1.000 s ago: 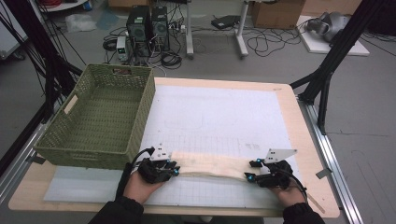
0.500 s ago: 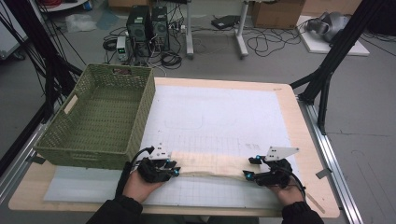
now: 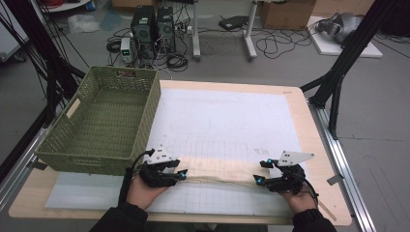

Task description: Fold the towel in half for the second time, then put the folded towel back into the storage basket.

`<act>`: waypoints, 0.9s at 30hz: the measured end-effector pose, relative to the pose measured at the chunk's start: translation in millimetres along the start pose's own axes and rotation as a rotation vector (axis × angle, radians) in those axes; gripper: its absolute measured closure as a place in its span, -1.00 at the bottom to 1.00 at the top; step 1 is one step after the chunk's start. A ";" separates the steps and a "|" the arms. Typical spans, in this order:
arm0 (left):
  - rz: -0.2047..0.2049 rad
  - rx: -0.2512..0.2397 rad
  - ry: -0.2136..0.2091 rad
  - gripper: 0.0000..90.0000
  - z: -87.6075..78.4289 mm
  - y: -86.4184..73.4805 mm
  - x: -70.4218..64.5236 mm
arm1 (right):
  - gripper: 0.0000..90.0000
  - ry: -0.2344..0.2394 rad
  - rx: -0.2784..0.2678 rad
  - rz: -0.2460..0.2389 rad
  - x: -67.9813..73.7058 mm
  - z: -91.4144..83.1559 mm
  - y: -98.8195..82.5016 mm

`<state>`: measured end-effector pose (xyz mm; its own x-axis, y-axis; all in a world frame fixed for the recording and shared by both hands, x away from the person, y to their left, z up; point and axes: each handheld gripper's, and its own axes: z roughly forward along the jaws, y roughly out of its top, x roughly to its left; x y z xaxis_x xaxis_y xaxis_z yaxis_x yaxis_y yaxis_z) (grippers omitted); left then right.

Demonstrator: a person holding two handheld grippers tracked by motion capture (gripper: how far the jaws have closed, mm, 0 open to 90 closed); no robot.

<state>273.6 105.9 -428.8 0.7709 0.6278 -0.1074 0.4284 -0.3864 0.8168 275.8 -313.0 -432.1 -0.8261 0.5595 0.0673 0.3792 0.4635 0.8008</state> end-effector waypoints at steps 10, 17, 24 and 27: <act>-0.008 -0.004 0.021 0.11 0.0 0.1 0.9 | -0.15 -0.014 -0.006 0.008 -0.2 -2.5 1.0; -0.010 0.012 0.048 0.11 1.1 -0.8 2.0 | -0.11 -0.054 -0.003 0.045 -3.1 -5.1 -0.2; -0.021 0.062 0.082 0.11 5.4 -3.2 3.5 | -0.09 -0.084 0.025 0.091 -10.5 -8.4 -8.9; -0.025 0.083 0.098 0.10 6.4 -4.2 4.9 | -0.08 -0.078 0.046 0.103 -12.0 -6.4 -11.7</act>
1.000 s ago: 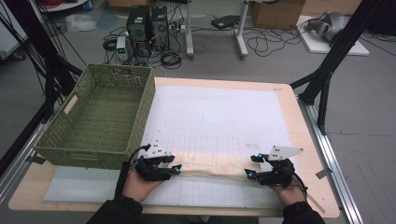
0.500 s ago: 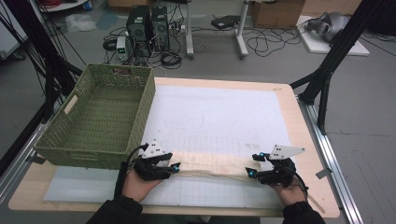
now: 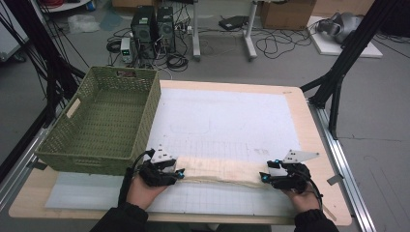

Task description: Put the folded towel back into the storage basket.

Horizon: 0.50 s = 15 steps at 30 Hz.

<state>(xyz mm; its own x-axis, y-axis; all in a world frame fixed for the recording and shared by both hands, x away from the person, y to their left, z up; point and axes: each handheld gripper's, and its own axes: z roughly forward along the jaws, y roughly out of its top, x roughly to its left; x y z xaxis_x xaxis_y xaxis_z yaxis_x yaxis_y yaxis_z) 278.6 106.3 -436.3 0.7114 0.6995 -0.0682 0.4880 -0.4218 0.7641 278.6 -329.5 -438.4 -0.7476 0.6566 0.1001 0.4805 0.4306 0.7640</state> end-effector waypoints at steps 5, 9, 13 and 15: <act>-0.015 0.037 0.007 0.09 2.9 -2.4 0.1 | -0.08 -0.007 0.050 0.009 -2.1 4.5 -3.9; -0.024 0.048 0.014 0.09 5.1 -2.6 -1.0 | -0.08 -0.004 0.053 0.029 -4.1 4.2 -5.5; -0.025 0.045 0.010 0.14 5.1 -3.7 -1.2 | -0.07 -0.005 0.055 0.048 -4.7 2.9 -6.9; -0.026 0.039 0.007 0.19 5.1 -4.3 -2.0 | -0.06 -0.008 0.055 0.048 -4.5 3.1 -7.0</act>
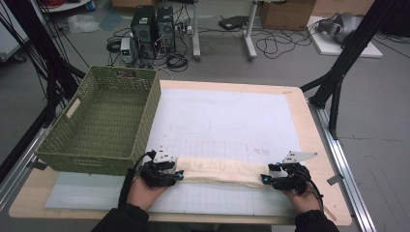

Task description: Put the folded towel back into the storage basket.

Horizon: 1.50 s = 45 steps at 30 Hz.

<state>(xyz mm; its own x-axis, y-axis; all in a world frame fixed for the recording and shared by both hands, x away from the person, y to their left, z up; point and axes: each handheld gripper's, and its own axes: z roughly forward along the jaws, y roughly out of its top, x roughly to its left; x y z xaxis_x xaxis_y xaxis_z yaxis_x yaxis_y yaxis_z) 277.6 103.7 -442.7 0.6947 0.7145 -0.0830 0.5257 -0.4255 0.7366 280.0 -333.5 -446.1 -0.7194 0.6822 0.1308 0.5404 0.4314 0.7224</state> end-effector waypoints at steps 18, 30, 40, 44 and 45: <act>-0.021 -0.016 0.054 0.85 -13.8 -10.7 -7.4 | 0.76 0.123 0.015 -0.048 -0.3 11.6 16.5; -0.048 -0.036 0.109 0.71 -29.3 -20.7 -8.5 | 0.38 0.101 0.005 -0.063 -3.9 31.6 37.5; -0.045 -0.145 0.101 0.31 -39.6 -10.6 -12.1 | 0.26 0.092 -0.128 -0.088 7.9 7.5 41.7; -0.035 -0.156 0.095 0.29 -38.5 -7.5 -13.3 | 0.28 0.096 -0.133 -0.106 10.3 7.2 42.5; -0.032 -0.158 0.089 0.29 -37.7 -6.4 -12.9 | 0.30 0.099 -0.128 -0.107 11.2 7.2 42.3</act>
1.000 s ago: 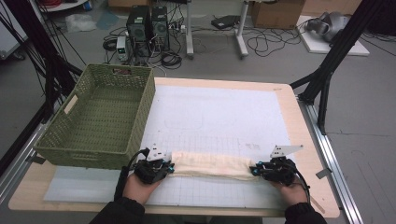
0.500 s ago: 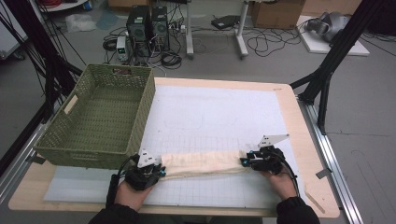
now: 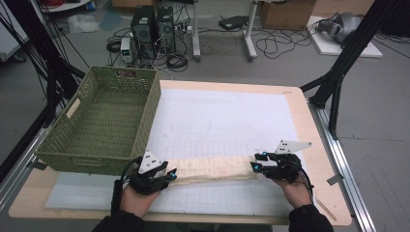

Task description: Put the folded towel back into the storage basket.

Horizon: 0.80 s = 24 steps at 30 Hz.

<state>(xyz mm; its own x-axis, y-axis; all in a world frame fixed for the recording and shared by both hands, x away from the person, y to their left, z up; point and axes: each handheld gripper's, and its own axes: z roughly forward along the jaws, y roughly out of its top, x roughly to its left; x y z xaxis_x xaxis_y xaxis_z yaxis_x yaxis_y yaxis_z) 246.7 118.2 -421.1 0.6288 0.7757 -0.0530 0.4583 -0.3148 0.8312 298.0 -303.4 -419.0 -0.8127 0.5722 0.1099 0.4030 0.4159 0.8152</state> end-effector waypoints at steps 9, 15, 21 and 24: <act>0.024 0.081 -0.018 0.45 12.5 -4.4 2.0 | 0.30 0.016 0.099 -0.033 2.2 12.8 -9.5; 0.036 0.117 -0.026 0.44 17.4 -10.2 3.2 | 0.26 0.005 0.134 -0.039 1.8 12.2 -16.9; 0.057 0.051 -0.060 0.34 8.3 0.6 1.5 | 0.11 -0.017 0.082 -0.023 3.0 0.0 -17.3; 0.079 0.029 -0.089 0.31 5.9 8.0 0.1 | 0.07 -0.032 0.071 -0.015 3.2 -6.2 -19.3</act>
<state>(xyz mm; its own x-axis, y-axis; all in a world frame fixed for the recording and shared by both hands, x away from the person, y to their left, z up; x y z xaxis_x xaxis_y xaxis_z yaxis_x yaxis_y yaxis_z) 254.1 112.5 -417.7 0.7168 0.6963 -0.0379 0.4222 -0.3902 0.8182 285.0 -313.9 -430.9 -0.8052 0.5877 0.0789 0.4208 0.4725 0.7744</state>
